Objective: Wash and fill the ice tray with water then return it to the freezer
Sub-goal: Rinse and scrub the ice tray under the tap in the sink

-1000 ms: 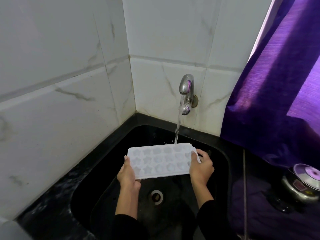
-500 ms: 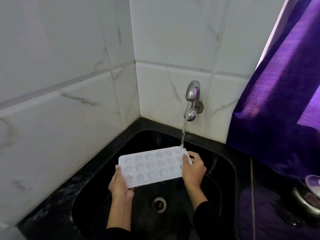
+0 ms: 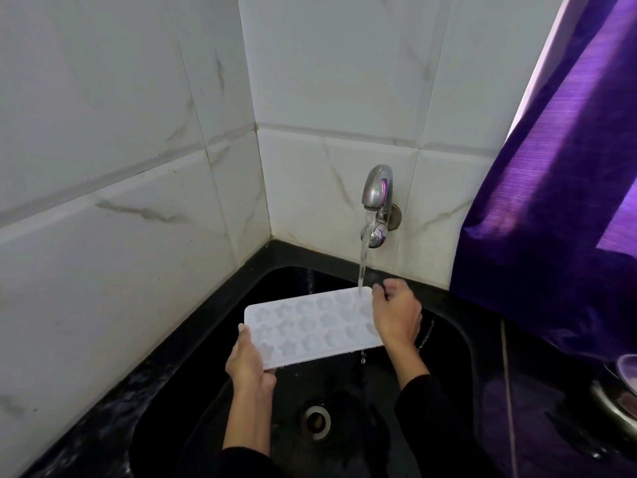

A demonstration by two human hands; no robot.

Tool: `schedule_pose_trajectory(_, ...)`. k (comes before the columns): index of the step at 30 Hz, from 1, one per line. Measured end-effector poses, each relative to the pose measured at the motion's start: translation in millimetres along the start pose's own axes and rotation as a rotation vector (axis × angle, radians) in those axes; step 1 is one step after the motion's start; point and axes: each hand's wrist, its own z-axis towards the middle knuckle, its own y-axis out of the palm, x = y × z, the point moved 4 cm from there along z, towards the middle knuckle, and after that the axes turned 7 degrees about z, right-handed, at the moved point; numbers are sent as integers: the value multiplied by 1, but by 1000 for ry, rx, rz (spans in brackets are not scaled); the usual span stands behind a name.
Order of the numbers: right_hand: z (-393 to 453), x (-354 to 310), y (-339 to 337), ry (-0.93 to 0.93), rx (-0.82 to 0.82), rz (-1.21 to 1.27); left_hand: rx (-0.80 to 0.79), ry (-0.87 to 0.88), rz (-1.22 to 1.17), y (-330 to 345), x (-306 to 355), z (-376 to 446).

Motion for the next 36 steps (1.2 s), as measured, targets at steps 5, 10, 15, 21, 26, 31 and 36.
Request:
schedule_pose_trajectory(5, 35, -34, -2, -31, -36, 123, -47, -28, 15, 23, -11, 0)
schedule_pose_trajectory(10, 67, -52, 14, 100, -159, 258, -71, -66, 32, 40, -24, 0)
schedule_pose_trajectory(15, 87, -57, 30, 231, -210, 504, -102, -86, 41, 49, -31, 2)
schedule_pose_trajectory(21, 92, -39, 36, 465, -244, 814, -112, -101, 49, 50, -39, 7)
schedule_pose_trajectory(26, 84, -37, 41, 624, -373, 1132, -110, -107, 31, 48, -40, 4)
schedule_pose_trajectory(31, 77, -43, 36, 647, -405, 1210, -113, -105, 24, 40, -39, 1)
schedule_pose_trajectory(36, 71, -42, 14, 486, -335, 814, -119, -78, 27, 29, -33, -4)
